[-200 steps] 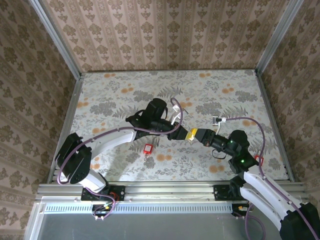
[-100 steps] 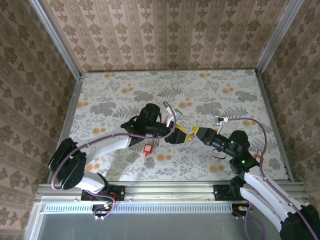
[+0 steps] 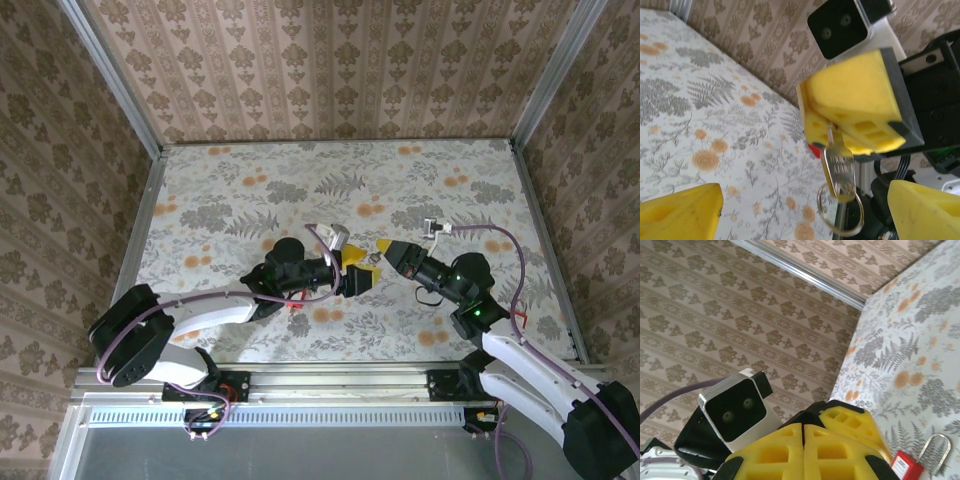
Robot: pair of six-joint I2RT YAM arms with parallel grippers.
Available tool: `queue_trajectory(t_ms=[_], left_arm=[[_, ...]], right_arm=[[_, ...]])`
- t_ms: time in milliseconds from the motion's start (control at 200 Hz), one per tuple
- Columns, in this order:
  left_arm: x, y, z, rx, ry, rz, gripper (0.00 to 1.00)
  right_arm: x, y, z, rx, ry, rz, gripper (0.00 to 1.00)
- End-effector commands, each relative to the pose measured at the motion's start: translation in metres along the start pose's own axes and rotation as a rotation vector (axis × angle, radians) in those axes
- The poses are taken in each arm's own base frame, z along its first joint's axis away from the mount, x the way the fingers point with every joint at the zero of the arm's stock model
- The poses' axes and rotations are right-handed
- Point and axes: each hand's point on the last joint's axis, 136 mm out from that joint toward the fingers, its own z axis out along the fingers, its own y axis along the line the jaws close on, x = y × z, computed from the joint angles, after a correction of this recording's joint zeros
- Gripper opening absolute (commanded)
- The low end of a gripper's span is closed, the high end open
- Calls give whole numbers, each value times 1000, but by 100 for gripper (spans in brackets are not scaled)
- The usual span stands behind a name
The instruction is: Unlock with the key
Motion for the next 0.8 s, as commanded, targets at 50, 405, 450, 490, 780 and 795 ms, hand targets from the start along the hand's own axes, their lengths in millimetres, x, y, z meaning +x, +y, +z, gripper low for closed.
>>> queue_trajectory(t_ms=[50,405,450,490,780,795], left_arm=[[-24,-2,-4,28,-96,-12,85],[-19,-14,2,180,-85,-93,62],[-17,-15,2,193,-80,-99,61],[-15,-16,1,199,-73,-103,60],[-9,-17,-5,202,-68,-117,54],[-9,-18,-4,206,-67,-116,54]], right_arm=[[-9,19,2,-49,-47,-36,0],[-9,18,5,-39,-40,-44,0],[-9,19,5,-39,-39,-45,0],[-9,19,5,-37,-38,-45,0],[-10,17,5,-25,-40,-50,0],[-10,16,5,-24,-40,-49,0]])
